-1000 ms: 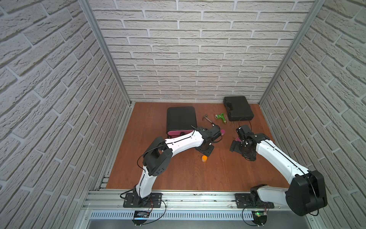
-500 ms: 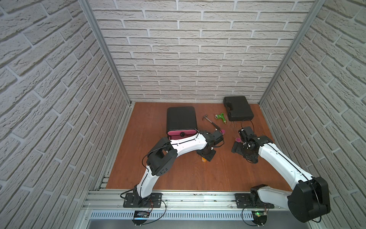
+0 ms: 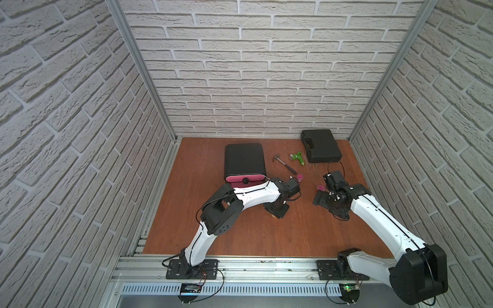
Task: Put the paint cans in the drawer according to color
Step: Pick up the paint can at the center of the board.
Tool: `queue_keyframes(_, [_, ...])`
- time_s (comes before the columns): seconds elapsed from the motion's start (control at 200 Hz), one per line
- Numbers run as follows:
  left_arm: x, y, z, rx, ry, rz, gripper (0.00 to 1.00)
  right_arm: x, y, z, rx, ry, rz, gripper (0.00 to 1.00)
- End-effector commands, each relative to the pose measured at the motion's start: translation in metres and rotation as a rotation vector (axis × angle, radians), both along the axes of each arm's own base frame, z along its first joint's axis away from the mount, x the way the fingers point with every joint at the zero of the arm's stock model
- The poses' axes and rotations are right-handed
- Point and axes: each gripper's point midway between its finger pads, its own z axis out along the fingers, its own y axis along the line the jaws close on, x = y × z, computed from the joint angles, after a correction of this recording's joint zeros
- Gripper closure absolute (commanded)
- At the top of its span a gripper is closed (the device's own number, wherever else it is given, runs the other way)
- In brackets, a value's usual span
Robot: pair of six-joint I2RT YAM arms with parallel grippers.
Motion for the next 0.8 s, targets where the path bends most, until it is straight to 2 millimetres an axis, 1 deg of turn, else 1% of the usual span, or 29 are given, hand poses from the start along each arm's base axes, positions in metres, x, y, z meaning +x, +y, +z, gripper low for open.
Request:
queue_keyframes(0.0, [-0.003, 0.006, 0.013, -0.001, -0.017, -0.005, 0.64, 0.001, -0.001, 0.004, 0.003, -0.019, -0.001, 0.02])
queue_keyframes(0.08, [-0.004, 0.006, 0.025, -0.015, -0.021, -0.011, 0.65, 0.004, 0.002, 0.003, 0.015, -0.018, 0.008, 0.02])
queue_keyframes(0.205, [-0.002, 0.007, 0.054, -0.045, -0.056, -0.012, 0.66, 0.007, 0.004, -0.002, 0.024, -0.002, 0.016, 0.02])
queue_keyframes(0.26, [0.001, 0.006, 0.072, -0.069, -0.087, -0.013, 0.66, 0.008, 0.006, -0.004, 0.031, -0.002, 0.021, 0.02])
queue_keyframes(0.34, [0.008, 0.011, 0.098, -0.087, -0.138, 0.006, 0.66, 0.011, 0.010, -0.007, 0.050, -0.007, 0.031, 0.02])
queue_keyframes(0.425, [0.018, 0.021, 0.125, -0.103, -0.205, 0.049, 0.68, 0.012, 0.014, -0.008, 0.061, -0.008, 0.038, 0.02])
queue_keyframes(0.53, [0.031, 0.045, 0.148, -0.119, -0.287, 0.150, 0.69, 0.014, 0.017, -0.012, 0.062, -0.003, 0.045, 0.02])
queue_keyframes(0.605, [0.038, 0.068, 0.157, -0.114, -0.337, 0.221, 0.69, 0.015, 0.020, -0.013, 0.062, 0.002, 0.050, 0.02])
queue_keyframes(0.705, [0.044, 0.102, 0.163, -0.103, -0.384, 0.325, 0.72, 0.018, 0.027, -0.011, 0.056, -0.001, 0.065, 0.03])
queue_keyframes(0.795, [0.045, 0.129, 0.162, -0.102, -0.406, 0.419, 0.71, 0.023, 0.032, -0.007, 0.040, -0.007, 0.086, 0.03])
